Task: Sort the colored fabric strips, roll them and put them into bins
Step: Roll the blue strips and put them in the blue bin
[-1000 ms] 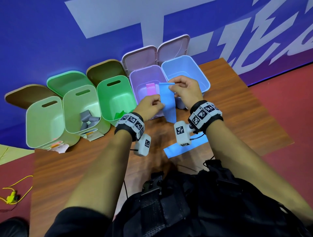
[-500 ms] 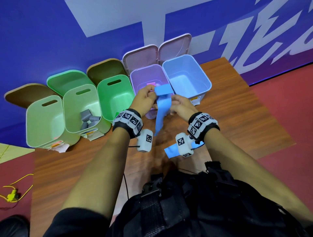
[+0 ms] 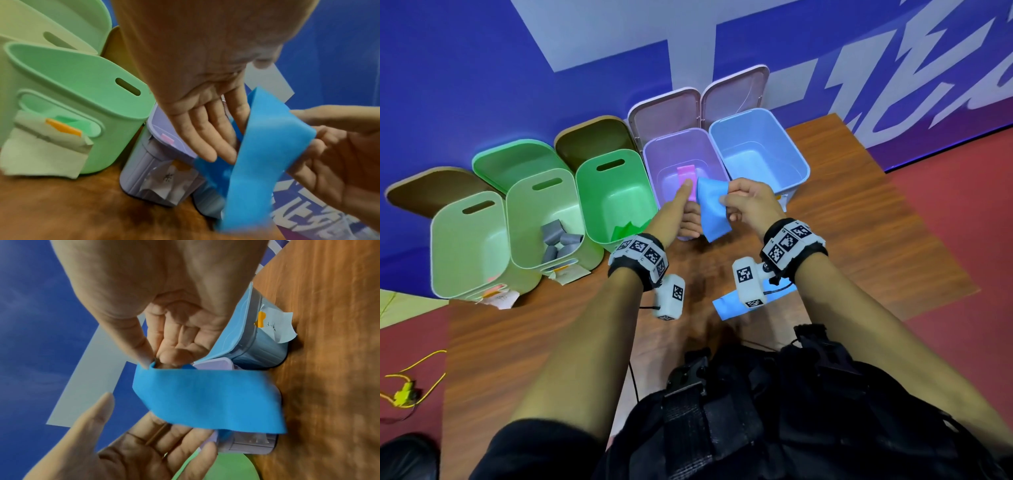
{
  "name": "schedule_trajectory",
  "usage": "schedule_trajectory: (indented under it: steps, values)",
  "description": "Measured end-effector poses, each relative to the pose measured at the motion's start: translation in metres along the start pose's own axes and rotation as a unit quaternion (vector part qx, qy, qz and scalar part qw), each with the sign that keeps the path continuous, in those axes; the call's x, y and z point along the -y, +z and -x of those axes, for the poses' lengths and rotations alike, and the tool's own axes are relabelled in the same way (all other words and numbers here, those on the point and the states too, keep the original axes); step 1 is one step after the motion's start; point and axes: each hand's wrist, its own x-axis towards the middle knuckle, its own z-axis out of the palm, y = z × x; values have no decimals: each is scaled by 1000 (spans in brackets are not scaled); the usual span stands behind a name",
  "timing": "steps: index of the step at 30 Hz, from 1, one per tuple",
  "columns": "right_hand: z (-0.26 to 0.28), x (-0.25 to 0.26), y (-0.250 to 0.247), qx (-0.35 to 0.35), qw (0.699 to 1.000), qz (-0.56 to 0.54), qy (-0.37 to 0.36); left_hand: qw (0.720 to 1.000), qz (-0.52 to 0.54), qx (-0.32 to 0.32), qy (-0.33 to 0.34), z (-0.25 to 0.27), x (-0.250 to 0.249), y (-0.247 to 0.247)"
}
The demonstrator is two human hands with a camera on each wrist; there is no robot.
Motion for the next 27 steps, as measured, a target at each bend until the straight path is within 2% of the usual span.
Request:
schedule_trajectory:
  steps: [2, 6, 9, 13, 18, 24, 27]
  values:
    - [0, 0, 0, -5, 1000, -14, -1, 999, -35, 5, 0, 0, 1, -2]
    - [0, 4, 2, -25, 998, -51, 1, 987, -140, 47, 58, 5, -1, -5]
    - [0, 11, 1, -24, 998, -62, 3, 986, -131, 16, 104, 4, -7, -6]
    - [3, 14, -1, 39, 999, -20, 23, 984, -101, -8, 147, 5, -17, -5]
    - [2, 17, -1, 52, 998, 6, 24, 968, -144, -41, 200, 5, -23, -3]
    - [9, 17, 5, 86, 994, 12, 61, 970, -134, -89, 183, 2, -21, -3]
    - [9, 17, 5, 70, 996, -11, 60, 976, -116, -103, 154, 2, -22, -4]
